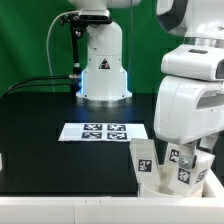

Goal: Assemble stool

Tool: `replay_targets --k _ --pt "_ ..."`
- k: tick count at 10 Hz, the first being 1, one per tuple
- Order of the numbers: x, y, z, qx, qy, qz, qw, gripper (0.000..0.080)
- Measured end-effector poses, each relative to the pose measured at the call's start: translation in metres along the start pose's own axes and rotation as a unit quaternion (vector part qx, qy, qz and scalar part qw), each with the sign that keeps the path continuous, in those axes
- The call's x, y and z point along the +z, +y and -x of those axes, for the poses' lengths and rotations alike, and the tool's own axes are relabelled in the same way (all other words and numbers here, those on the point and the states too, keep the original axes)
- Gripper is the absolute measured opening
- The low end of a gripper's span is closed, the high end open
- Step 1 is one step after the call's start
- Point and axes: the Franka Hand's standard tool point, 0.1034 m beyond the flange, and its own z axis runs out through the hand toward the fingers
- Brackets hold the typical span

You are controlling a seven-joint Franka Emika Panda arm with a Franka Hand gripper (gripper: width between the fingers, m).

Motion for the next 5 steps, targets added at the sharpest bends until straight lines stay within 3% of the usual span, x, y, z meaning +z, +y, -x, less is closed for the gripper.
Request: replay_targets --k 3,5 --pt "0.0002 0.0036 0.0013 0.132 0.000 0.000 0.991 0.0343" --pt "0.0003 0.0093 0.0046 0.305 -0.002 -0.002 0.952 0.0341"
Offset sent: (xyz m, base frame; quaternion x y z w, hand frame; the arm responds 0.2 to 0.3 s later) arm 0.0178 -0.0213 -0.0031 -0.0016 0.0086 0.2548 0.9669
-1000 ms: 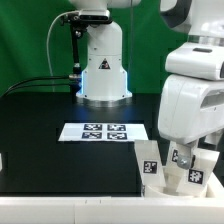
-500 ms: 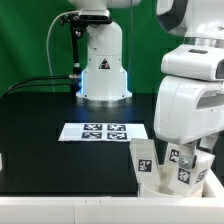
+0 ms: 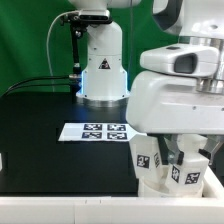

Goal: Assemble stool

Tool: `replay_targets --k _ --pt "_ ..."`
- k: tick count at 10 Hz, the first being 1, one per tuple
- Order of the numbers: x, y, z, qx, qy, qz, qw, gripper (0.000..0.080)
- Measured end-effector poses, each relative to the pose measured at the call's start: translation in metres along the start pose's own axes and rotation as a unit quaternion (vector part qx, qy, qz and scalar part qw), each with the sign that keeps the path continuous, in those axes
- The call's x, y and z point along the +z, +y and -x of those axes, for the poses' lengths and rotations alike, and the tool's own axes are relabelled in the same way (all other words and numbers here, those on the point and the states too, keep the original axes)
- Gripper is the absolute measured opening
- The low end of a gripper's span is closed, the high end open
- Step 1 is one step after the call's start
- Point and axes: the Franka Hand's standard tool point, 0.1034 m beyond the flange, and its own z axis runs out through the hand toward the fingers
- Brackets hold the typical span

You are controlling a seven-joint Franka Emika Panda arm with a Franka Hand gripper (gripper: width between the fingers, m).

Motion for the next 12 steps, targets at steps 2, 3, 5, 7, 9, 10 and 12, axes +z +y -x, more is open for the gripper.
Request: replay_targets --k 2,3,5,7,9,10,12 --pt "-0.001 0.011 -0.004 0.038 0.017 -0.003 0.999 0.0340" --pt "0.000 0.009 -0.002 0.106 0.013 -0.006 0.994 0.0340" --pt "0.000 0.013 -0.003 0.190 0.013 -0.005 0.982 0.0340" --pt "0.002 0.030 0.003 0.392 0.013 -0.004 0.920 0.0340" --pt "0.003 0.038 0.008 0.487 0.007 -0.014 0.873 0.0340" --pt "0.003 0.040 0.010 0.508 0.004 -0.012 0.861 0.0340" --pt "0.004 0.044 0.013 0.547 -0.002 -0.006 0.837 0.0340"
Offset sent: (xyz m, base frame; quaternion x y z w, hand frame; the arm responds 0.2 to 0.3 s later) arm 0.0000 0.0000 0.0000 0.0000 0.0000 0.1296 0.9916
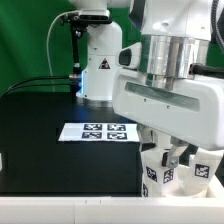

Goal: Assemble stool

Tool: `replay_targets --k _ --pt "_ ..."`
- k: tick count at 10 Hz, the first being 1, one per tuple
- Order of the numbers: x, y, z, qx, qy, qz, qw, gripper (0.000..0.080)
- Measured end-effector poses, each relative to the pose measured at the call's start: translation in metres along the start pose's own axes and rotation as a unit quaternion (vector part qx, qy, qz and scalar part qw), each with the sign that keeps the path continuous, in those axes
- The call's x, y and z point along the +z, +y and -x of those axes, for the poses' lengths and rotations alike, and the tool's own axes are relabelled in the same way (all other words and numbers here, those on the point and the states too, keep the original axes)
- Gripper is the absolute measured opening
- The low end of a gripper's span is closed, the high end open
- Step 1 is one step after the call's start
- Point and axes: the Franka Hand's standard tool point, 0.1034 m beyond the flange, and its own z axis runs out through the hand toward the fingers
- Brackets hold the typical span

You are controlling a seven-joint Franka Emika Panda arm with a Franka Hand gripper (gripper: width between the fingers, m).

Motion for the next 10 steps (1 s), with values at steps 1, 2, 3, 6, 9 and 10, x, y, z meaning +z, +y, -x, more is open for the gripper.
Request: replay_targets --k 1,2,3,6,9,10 --pt "0.001 0.002 0.000 0.049 0.000 0.000 0.999 0.0340" --pt "0.001 0.010 -0.001 0.129 0.004 0.005 0.992 0.0340" --pt "0.000 0.016 0.000 0.185 0.009 0.008 0.983 0.0340" --pt "0.000 0.024 0.001 0.259 0.009 0.018 0.966 0.0340" --pt "-0.001 0.024 0.001 0.246 0.008 0.017 0.969 0.0533" --pt "-0.015 0.023 -0.001 0.242 -0.002 0.006 0.970 0.0628"
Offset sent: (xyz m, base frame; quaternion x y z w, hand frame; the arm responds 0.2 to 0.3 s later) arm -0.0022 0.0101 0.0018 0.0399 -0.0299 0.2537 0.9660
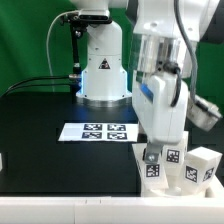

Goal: Assemble stool

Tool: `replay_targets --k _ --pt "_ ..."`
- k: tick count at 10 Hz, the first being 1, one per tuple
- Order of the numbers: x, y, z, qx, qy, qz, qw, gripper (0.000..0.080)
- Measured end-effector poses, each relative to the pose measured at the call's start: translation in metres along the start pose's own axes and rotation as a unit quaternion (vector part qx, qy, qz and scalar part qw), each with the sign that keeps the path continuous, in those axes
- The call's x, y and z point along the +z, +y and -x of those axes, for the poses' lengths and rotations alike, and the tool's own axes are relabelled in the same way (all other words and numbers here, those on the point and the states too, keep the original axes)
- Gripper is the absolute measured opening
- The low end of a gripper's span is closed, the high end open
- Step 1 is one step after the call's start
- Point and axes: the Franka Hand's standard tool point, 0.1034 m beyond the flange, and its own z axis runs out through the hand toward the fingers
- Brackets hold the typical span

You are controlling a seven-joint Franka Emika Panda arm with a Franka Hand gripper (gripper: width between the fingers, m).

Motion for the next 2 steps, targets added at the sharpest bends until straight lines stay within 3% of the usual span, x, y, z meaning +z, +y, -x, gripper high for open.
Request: replay_targets --k 2 --pt "-0.024 -0.004 -0.002 -0.010 -0.016 -0.012 1.000 0.0643"
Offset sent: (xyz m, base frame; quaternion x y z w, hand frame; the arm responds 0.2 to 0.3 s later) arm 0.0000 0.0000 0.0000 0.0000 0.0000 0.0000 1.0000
